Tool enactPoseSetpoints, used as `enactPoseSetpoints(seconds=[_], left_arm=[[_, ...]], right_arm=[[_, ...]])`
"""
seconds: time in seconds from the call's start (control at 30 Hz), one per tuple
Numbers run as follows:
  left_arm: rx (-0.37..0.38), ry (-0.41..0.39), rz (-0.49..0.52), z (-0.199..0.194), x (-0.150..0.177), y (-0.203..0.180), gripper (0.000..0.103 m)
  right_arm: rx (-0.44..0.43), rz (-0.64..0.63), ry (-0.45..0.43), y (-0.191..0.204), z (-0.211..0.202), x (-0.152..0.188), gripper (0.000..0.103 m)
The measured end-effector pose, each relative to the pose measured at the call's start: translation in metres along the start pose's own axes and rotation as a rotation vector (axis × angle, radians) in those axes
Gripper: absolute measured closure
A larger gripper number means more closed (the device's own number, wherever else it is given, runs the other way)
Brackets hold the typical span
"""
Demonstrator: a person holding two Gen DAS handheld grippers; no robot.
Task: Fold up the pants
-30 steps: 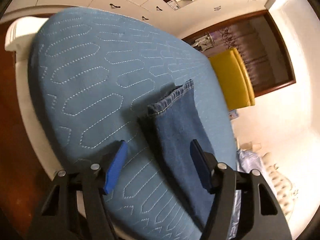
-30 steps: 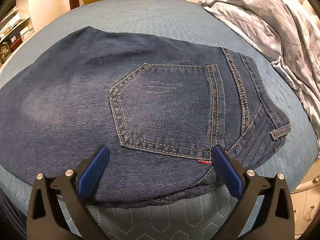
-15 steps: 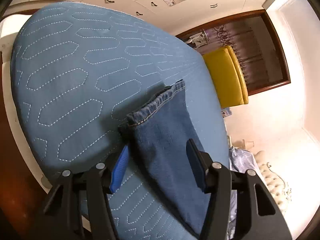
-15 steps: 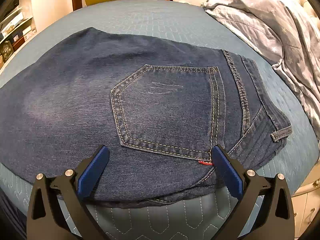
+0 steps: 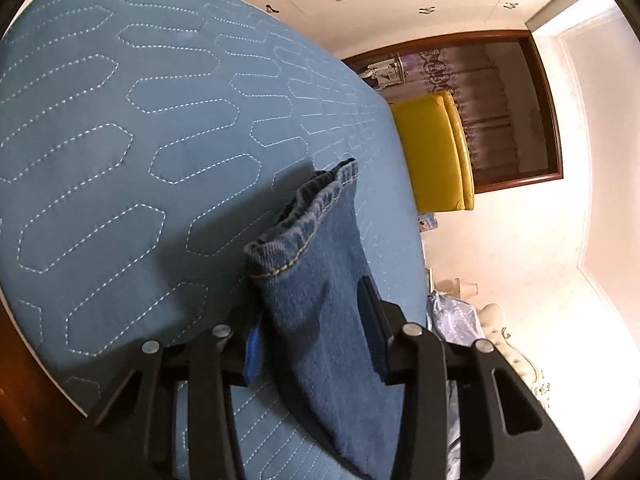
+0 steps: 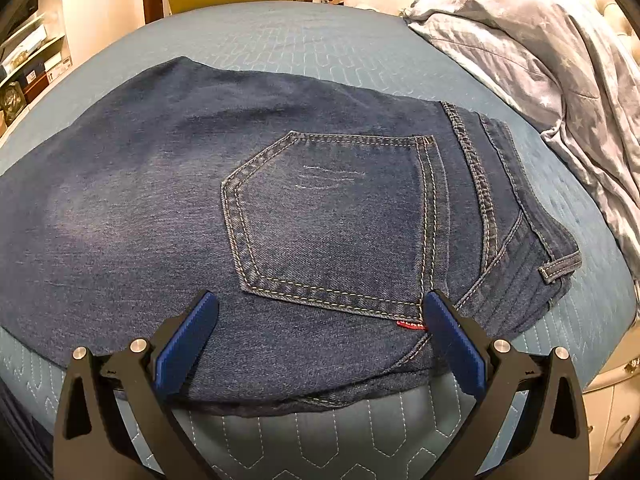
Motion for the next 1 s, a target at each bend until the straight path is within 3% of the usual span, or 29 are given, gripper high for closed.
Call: enactPoseSetpoints(seconds=[0.1, 0.23, 0.33, 0.4, 0.43, 0.5, 0.57, 0.6, 0.67, 0.77, 0.87, 0.93, 1.0], left_arm=[[-0.029, 0.005, 0.003, 0.007, -0.002, 0.002, 0.084], [-0.063, -0.024, 0.050, 0.005, -0.002, -0.012, 0.090], [-0.143, -0.060, 0.152, -0.002, 0.002, -0.033, 0.092], [-0.254, -0.089, 0.277, -0.005, 0.008, -0.055, 0.092], [-0.295, -0.103, 0.348, -0.006, 0.013, -0.069, 0.092], [-0.391, -0.142, 0.532, -0.006, 0.029, -0.109, 0.092], [-0.440, -0.165, 0.669, -0.005, 0.049, -0.144, 0.092], [-0.461, -0.175, 0.756, -0.001, 0.065, -0.165, 0.092], [-0.473, -0.180, 0.880, 0.007, 0.096, -0.199, 0.092], [-0.501, -0.178, 1.069, 0.025, 0.151, -0.242, 0.092], [-0.527, -0.165, 1.272, 0.054, 0.219, -0.268, 0.092], [-0.544, -0.144, 1.417, 0.078, 0.275, -0.267, 0.092], [-0.552, -0.101, 1.547, 0.103, 0.332, -0.252, 0.092]], right_arm=[[-0.003, -0.001, 0.001, 0.000, 0.000, 0.001, 0.004], [-0.004, 0.000, 0.003, -0.001, 0.001, 0.001, 0.004], [0.002, 0.002, 0.030, -0.003, -0.001, -0.002, 0.005], [0.004, 0.014, 0.028, -0.002, -0.010, -0.009, 0.011], [-0.057, 0.018, 0.009, 0.009, -0.018, -0.017, 0.019], [-0.226, 0.025, -0.022, 0.038, -0.035, -0.034, 0.020], [-0.388, -0.023, -0.049, 0.084, -0.054, -0.055, 0.024], [-0.464, -0.072, -0.075, 0.115, -0.064, -0.065, 0.024], [-0.526, -0.141, -0.083, 0.156, -0.071, -0.072, 0.024], [-0.621, -0.208, 0.001, 0.215, -0.059, -0.062, 0.026], [-0.554, -0.291, 0.119, 0.236, -0.028, -0.034, 0.028], [-0.518, -0.335, 0.081, 0.237, -0.030, -0.031, 0.029], [-0.584, -0.282, 0.080, 0.232, -0.042, -0.034, 0.028]])
Point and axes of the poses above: each gripper's, at about its wrist camera, not at the fingertips, and z roughly the way its jaws point, y to its left, x to its underside, the point moved 10 cm from there along z, roughly the way its jaws point, and after that the axes turned 5 degrees about -z, right-handed, at the moved point
